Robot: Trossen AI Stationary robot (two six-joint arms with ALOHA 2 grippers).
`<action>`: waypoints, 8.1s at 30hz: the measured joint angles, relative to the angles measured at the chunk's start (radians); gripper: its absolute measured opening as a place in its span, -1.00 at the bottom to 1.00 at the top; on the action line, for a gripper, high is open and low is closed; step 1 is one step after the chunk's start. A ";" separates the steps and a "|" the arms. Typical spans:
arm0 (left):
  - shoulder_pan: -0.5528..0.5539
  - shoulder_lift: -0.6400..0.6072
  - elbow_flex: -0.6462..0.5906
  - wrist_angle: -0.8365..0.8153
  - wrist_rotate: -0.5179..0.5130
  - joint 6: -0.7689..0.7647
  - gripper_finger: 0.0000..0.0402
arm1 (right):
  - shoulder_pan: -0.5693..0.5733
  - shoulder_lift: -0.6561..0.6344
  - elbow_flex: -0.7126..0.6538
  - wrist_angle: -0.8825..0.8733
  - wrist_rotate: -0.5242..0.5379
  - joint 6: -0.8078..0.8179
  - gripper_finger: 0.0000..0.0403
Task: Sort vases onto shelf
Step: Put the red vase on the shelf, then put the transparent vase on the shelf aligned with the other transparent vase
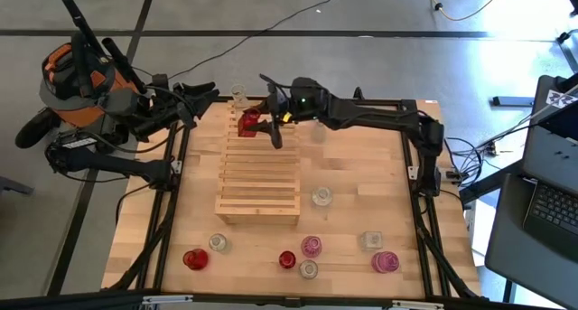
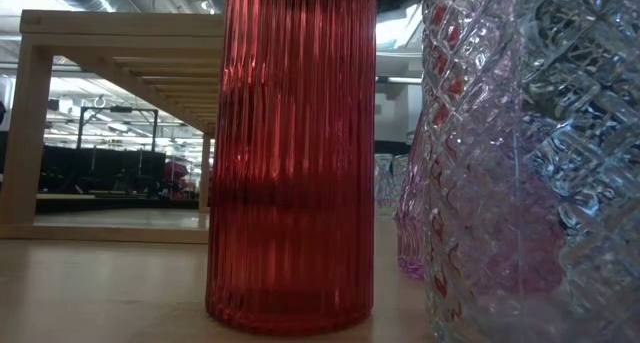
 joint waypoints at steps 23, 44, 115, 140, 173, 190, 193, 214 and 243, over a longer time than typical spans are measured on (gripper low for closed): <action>0.000 0.000 0.000 0.000 0.000 0.000 0.37 | 0.001 0.134 -0.001 0.102 0.014 0.006 -0.28; 0.000 0.000 0.000 0.000 0.000 0.000 0.37 | 0.025 0.172 -0.003 0.117 0.009 -0.014 -0.16; 0.000 0.000 0.000 0.000 0.000 0.000 0.37 | 0.346 -0.083 0.426 -1.627 0.531 -0.113 0.15; 0.000 0.000 0.000 -0.001 0.000 0.000 0.37 | 0.425 -0.919 -1.265 -0.109 0.402 0.365 0.15; 0.000 0.000 0.000 0.000 0.000 0.000 0.37 | 0.425 -0.448 -1.296 0.578 0.430 0.219 0.01; 0.000 0.000 0.000 -0.001 0.000 0.000 0.37 | 0.422 -0.482 -1.300 0.554 0.457 0.257 -0.23; 0.000 0.000 0.000 -0.001 0.000 0.000 0.37 | 0.407 -0.536 -1.299 0.562 0.462 0.257 -0.23; 0.000 0.000 0.000 0.000 0.000 0.000 0.37 | 0.029 -0.923 -1.160 0.514 0.395 0.062 -0.23; 0.000 0.000 0.000 -0.001 0.000 0.000 0.37 | -0.136 -0.023 0.065 -0.332 -0.026 -0.253 -0.23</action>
